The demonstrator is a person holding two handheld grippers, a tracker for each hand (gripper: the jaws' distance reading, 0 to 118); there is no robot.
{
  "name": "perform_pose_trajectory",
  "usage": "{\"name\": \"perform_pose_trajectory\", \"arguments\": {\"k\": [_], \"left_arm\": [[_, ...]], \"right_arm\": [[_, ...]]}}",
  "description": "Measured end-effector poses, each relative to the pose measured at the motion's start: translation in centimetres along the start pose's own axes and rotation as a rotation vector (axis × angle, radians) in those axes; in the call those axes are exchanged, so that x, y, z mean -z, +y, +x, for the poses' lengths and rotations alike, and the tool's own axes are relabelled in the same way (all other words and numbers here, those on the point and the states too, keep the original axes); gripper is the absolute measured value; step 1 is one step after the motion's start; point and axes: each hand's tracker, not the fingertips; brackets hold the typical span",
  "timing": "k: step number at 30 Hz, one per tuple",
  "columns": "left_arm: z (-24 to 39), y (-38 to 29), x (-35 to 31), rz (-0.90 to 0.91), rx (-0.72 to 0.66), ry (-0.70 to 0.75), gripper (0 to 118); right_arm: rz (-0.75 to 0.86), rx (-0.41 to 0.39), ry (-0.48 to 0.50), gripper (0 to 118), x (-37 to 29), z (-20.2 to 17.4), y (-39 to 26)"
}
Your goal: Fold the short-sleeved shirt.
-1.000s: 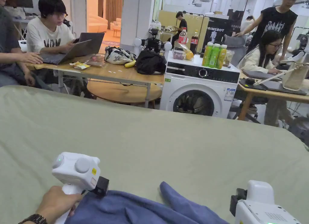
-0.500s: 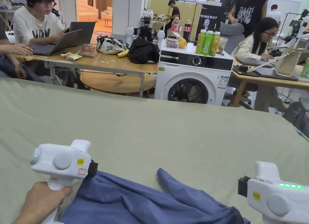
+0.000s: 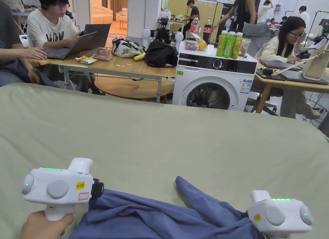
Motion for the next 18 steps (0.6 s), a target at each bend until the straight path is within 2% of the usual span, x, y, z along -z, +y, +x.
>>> {"name": "perform_pose_trajectory", "arguments": {"k": [4, 6, 8, 11, 15, 18], "left_arm": [[0.1, 0.9, -0.3, 0.011, -0.003, 0.0, 2], [0.2, 1.8, -1.1, 0.032, 0.004, 0.003, 2], [0.2, 2.9, -1.9, 0.054, 0.01, 0.003, 2], [-0.3, 4.7, -3.3, 0.097, 0.017, 0.022, 2], [-1.3, 7.5, -5.8, 0.163, 0.004, 0.038, 2], [-1.7, 9.8, -7.6, 0.215, 0.016, 0.075, 2]], "right_arm": [[0.055, -0.018, -0.025, 0, -1.3, 0.1, 0.9], [0.141, 0.01, -0.065, 0, -3.0, 0.7, 1.4], [0.206, 0.047, -0.065, 0, -4.7, 1.4, 2.2], [0.306, 0.06, -0.116, 0, -7.3, 2.6, 3.5], [0.406, 0.12, -0.142, 0, -10.7, 4.3, 5.3], [0.435, 0.123, -0.153, 0, -12.6, 4.9, 7.0]]}}
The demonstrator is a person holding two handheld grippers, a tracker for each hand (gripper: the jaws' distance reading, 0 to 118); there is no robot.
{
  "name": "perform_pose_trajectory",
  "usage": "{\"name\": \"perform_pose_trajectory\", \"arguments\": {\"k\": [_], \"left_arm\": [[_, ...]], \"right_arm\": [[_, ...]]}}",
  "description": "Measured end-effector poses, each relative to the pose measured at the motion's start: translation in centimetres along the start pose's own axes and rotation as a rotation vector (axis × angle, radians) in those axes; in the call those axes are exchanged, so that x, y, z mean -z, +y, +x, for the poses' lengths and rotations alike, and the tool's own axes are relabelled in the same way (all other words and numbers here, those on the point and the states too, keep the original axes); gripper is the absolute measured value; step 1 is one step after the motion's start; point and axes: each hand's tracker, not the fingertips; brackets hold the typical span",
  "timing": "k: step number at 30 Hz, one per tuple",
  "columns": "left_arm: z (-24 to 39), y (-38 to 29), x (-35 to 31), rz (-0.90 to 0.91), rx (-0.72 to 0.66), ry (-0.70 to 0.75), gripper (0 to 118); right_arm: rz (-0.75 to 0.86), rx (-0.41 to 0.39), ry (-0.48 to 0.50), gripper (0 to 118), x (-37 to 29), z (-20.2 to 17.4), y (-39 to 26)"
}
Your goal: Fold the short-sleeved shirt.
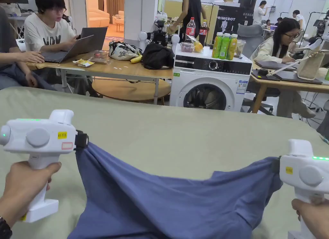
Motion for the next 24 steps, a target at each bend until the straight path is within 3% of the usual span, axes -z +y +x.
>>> {"name": "perform_pose_trajectory", "arguments": {"k": [24], "left_arm": [[-2.7, 22.5, -3.8, 0.224, 0.014, 0.105, 2]], "right_arm": [[0.312, 0.009, -0.071, 0, -3.5, -2.1, 22.8]]}}
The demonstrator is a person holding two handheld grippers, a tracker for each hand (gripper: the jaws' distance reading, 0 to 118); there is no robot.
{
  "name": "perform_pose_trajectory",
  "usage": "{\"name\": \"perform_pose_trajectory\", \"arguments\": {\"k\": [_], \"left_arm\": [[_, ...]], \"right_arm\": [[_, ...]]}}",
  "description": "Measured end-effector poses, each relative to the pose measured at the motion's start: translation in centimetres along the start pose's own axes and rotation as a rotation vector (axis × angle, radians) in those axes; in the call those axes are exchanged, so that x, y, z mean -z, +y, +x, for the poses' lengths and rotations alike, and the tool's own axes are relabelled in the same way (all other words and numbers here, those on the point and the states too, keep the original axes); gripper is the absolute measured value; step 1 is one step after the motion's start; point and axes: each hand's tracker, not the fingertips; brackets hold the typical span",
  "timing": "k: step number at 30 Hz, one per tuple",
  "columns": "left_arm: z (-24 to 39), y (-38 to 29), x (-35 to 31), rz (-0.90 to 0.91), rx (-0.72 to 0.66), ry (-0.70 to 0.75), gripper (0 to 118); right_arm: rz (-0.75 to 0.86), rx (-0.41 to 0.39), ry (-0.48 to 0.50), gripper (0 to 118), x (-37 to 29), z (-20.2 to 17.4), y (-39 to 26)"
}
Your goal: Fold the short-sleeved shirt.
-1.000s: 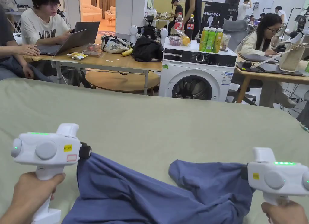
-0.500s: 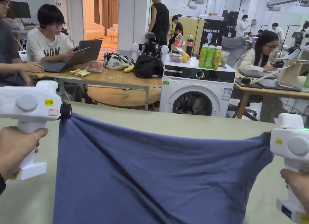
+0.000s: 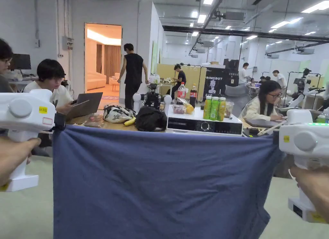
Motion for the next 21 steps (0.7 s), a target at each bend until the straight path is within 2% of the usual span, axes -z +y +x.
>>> {"name": "perform_pose_trajectory", "arguments": {"k": [9, 12, 16, 21], "left_arm": [[0.8, 7.6, -1.6, 0.103, 0.017, 0.022, 2], [1.0, 8.3, -2.3, 0.129, 0.024, 0.029, 2], [1.2, 7.7, -2.8, 0.134, 0.034, 0.031, 2], [1.0, 3.0, -2.2, 0.079, 0.041, 0.035, 2]], "right_arm": [[0.106, -0.011, -0.033, 0, 0.2, -0.5, 7.6], [0.133, -0.024, -0.041, 0, -0.1, -0.6, 8.6], [0.157, -0.023, -0.044, 0, -0.8, -0.4, 8.4], [0.106, -0.06, -0.045, 0, -1.0, -0.9, 3.5]]}}
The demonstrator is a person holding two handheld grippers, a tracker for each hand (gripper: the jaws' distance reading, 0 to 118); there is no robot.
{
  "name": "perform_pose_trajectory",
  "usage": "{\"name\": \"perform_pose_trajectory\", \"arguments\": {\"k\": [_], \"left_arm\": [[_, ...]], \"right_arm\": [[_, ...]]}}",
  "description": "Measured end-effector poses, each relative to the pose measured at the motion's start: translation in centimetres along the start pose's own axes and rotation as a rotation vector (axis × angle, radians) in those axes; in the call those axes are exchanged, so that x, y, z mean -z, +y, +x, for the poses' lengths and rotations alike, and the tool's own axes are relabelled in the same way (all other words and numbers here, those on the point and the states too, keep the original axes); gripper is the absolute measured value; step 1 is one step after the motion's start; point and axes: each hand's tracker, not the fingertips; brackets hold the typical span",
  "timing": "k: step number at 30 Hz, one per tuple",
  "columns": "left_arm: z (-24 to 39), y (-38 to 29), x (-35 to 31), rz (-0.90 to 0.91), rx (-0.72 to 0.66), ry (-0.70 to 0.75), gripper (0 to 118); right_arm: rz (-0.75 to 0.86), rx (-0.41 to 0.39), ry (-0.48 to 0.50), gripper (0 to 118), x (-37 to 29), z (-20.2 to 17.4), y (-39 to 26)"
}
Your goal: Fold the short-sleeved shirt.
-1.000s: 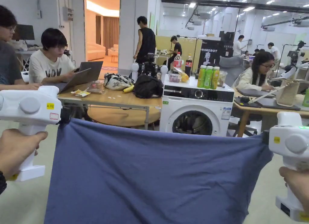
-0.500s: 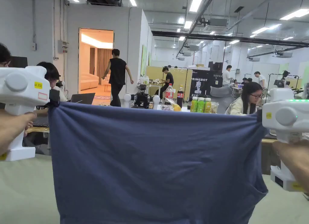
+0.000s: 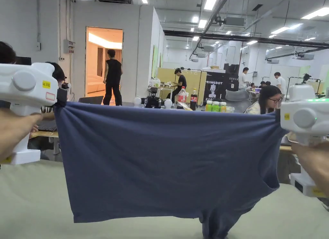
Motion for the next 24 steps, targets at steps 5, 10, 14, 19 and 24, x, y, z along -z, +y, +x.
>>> {"name": "perform_pose_trajectory", "arguments": {"k": [5, 10, 14, 19, 24], "left_arm": [[-0.5, -7.1, 0.2, -0.09, -0.012, -0.037, 2], [-0.2, -14.2, -2.5, -0.135, -0.013, -0.061, 2], [0.1, -19.5, -6.5, -0.148, -0.032, -0.078, 2], [0.2, -25.5, -10.4, -0.243, -0.042, -0.097, 2], [-0.3, -32.0, -14.1, -0.326, -0.086, -0.095, 2]], "right_arm": [[-0.104, -0.031, -0.009, 0, -1.9, -0.1, -7.3], [-0.181, -0.058, -0.011, 0, -5.9, 0.9, -13.7], [-0.22, -0.055, -0.007, 0, -9.4, 2.0, -18.2], [-0.331, -0.049, 0.02, 0, -14.2, 2.7, -23.7], [-0.443, -0.078, 0.045, 0, -17.9, 3.2, -29.5]]}}
